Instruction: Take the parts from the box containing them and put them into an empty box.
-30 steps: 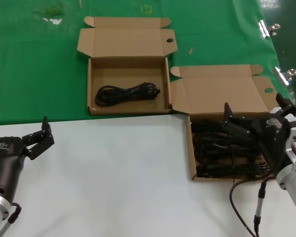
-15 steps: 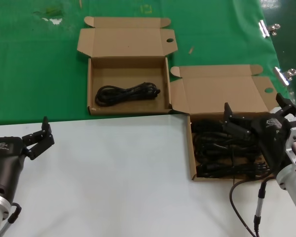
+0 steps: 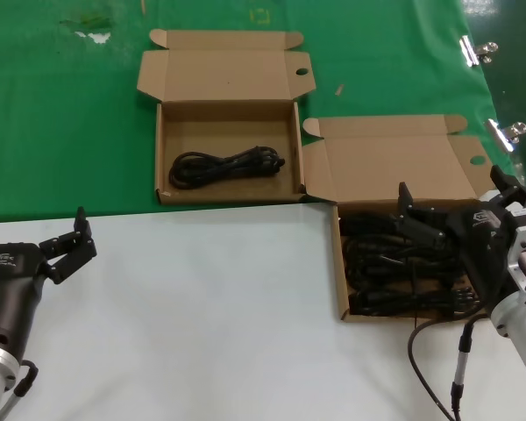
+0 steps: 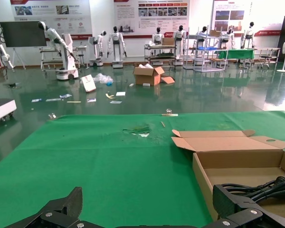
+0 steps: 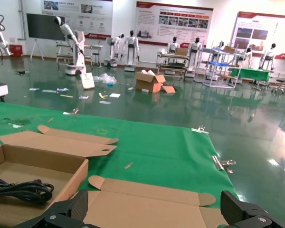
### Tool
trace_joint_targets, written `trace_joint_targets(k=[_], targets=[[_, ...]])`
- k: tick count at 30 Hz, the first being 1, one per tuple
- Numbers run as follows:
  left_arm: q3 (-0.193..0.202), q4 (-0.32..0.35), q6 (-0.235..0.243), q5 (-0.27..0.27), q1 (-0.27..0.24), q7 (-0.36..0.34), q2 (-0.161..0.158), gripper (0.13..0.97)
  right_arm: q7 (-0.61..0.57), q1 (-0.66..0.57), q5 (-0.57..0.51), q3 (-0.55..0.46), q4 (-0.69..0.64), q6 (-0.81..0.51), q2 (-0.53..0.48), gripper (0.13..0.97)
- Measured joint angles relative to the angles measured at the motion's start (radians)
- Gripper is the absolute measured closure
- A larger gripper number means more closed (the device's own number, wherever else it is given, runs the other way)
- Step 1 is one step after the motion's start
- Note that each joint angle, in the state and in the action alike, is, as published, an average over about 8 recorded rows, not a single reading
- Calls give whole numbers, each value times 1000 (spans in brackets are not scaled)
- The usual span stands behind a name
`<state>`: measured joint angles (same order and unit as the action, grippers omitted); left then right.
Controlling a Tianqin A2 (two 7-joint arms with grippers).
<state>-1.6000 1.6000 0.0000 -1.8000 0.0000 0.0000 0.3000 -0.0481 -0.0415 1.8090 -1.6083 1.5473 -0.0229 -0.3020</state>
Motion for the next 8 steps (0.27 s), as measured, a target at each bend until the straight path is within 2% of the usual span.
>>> trace_joint_targets(k=[8], targets=[[0, 0, 0, 0, 0, 0, 0, 132, 0, 0, 0, 0, 0, 0, 0, 129]])
